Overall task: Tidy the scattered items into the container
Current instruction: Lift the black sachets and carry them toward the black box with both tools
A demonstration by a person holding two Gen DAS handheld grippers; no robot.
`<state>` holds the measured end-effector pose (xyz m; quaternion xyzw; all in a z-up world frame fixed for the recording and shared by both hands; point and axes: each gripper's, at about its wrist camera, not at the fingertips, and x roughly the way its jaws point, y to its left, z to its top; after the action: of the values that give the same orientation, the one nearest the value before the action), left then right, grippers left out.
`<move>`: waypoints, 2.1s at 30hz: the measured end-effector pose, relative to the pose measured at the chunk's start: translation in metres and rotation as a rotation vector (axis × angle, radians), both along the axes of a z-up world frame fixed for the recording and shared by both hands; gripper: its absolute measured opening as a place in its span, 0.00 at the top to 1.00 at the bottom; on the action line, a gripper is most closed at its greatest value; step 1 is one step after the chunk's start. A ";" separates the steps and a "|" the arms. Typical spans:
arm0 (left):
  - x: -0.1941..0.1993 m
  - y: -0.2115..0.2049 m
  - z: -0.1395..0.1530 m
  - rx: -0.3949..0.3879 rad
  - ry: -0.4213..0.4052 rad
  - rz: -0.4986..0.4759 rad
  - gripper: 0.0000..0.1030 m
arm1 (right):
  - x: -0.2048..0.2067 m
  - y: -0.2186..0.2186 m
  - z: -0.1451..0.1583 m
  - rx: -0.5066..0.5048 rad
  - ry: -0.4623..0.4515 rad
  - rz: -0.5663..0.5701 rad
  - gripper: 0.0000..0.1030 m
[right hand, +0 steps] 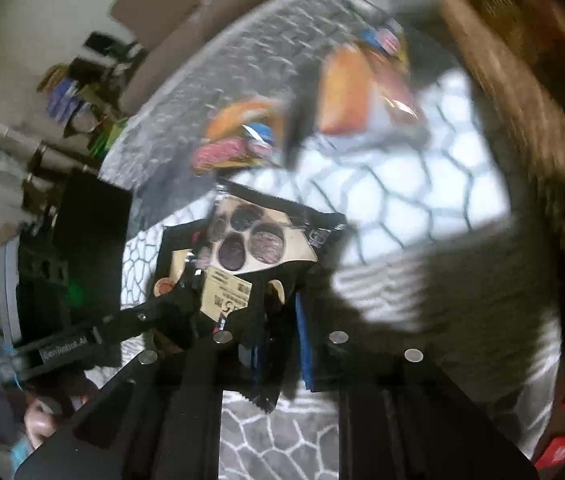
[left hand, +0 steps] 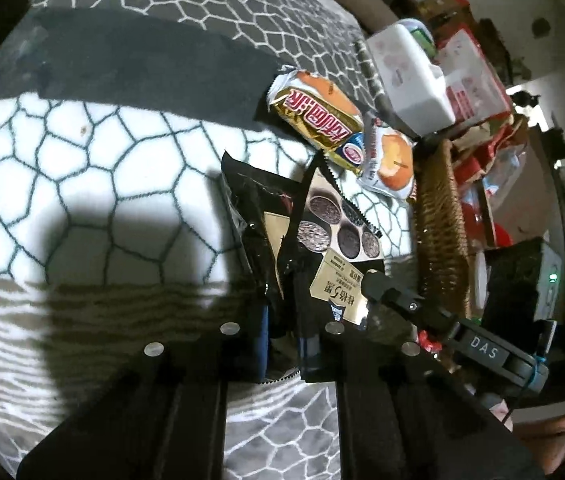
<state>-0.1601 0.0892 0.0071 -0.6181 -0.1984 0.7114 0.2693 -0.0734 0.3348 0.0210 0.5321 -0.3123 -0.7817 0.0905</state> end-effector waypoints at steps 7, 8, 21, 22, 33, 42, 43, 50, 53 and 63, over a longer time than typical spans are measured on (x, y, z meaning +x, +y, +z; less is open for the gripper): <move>0.003 0.000 -0.013 0.072 -0.062 0.025 0.86 | -0.001 -0.009 -0.004 -0.069 0.031 -0.002 0.79; 0.004 -0.001 -0.012 0.074 -0.051 0.032 0.87 | -0.002 -0.011 -0.002 -0.059 0.039 0.008 0.82; 0.012 -0.029 0.057 0.200 0.015 0.085 0.93 | 0.002 -0.028 0.065 -0.124 0.143 0.047 0.83; 0.013 -0.035 0.064 0.222 0.017 0.089 0.93 | 0.005 -0.026 0.066 -0.135 0.143 0.042 0.81; 0.043 -0.081 0.114 0.409 -0.005 0.167 0.93 | 0.026 -0.052 0.083 -0.483 0.200 0.085 0.62; 0.051 -0.150 0.162 0.353 0.091 0.182 0.93 | 0.024 -0.126 0.167 -0.267 0.285 0.255 0.79; 0.052 -0.158 0.167 0.352 0.100 0.187 0.93 | 0.019 -0.141 0.175 -0.253 0.288 0.280 0.79; 0.049 -0.248 0.196 0.312 0.152 0.288 0.92 | -0.008 -0.245 0.203 -0.154 0.270 0.423 0.78; 0.046 -0.286 0.193 0.297 0.158 0.339 0.93 | -0.023 -0.292 0.201 -0.094 0.244 0.482 0.75; 0.019 -0.365 0.124 0.185 0.076 0.416 0.93 | -0.062 -0.399 0.132 0.039 0.161 0.602 0.77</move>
<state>-0.1412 -0.2753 0.1314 -0.5092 -0.3755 0.7532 0.1798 -0.1351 -0.0645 0.1527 0.5389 -0.1174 -0.7651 0.3323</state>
